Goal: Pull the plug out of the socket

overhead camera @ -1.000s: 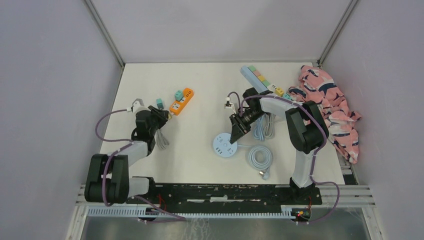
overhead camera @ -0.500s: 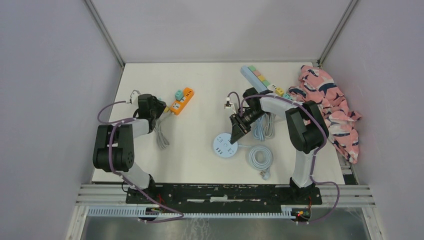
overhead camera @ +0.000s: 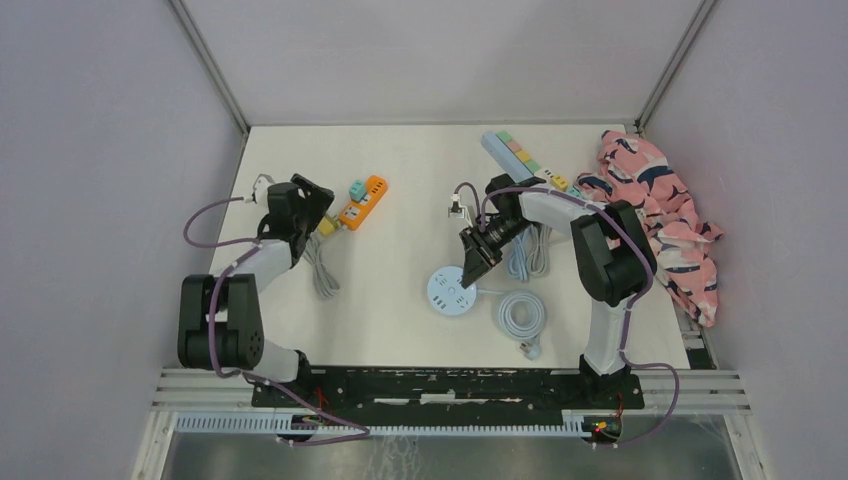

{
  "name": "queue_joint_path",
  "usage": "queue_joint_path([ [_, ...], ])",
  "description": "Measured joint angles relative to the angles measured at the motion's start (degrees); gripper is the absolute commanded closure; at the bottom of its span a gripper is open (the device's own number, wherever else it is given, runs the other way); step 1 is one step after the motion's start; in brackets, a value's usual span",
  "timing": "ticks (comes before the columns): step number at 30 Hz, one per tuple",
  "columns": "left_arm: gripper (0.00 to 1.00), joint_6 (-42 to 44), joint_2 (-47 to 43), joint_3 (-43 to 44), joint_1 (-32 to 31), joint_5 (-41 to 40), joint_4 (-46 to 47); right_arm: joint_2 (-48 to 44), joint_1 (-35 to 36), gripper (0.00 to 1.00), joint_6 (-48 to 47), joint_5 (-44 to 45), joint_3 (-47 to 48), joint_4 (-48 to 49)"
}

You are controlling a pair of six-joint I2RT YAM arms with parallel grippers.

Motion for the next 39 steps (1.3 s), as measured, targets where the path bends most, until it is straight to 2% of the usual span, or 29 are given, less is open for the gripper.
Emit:
queue_joint_path([
  [4,0.01,1.42,-9.75,-5.05,0.00,3.32,3.48,0.00,0.00,0.98,-1.95,-0.72,0.90,-1.97],
  [9,0.01,2.51,-20.63,-15.43,0.00,11.28,12.59,0.02,-0.02,0.98,-4.24,-1.51,1.77,-3.87],
  [14,0.00,2.75,-25.38,-21.40,-0.94,21.64,20.31,0.02,-0.07,0.98,-6.58,-2.43,2.43,-5.88],
  [18,0.00,3.76,-27.39,-23.32,-7.19,28.22,25.73,0.02,-0.17,0.98,-8.46,-3.15,2.73,-7.41],
  [23,0.01,5.62,-26.53,-27.08,-19.21,34.12,34.97,0.02,-0.44,0.98,-11.10,-4.15,3.37,-9.51],
  [25,0.01,5.77,-24.68,-29.27,-22.21,35.95,39.45,0.00,-0.50,0.98,-12.07,-4.39,3.50,-10.19],
  [34,0.02,6.01,-16.72,-33.05,-30.38,39.15,52.00,0.00,-0.59,0.98,-17.11,-5.25,4.83,-14.12],
  [39,0.04,6.88,-14.27,-33.09,-32.30,39.63,56.83,0.00,-1.05,0.98,-20.13,-6.05,5.86,-16.79],
])
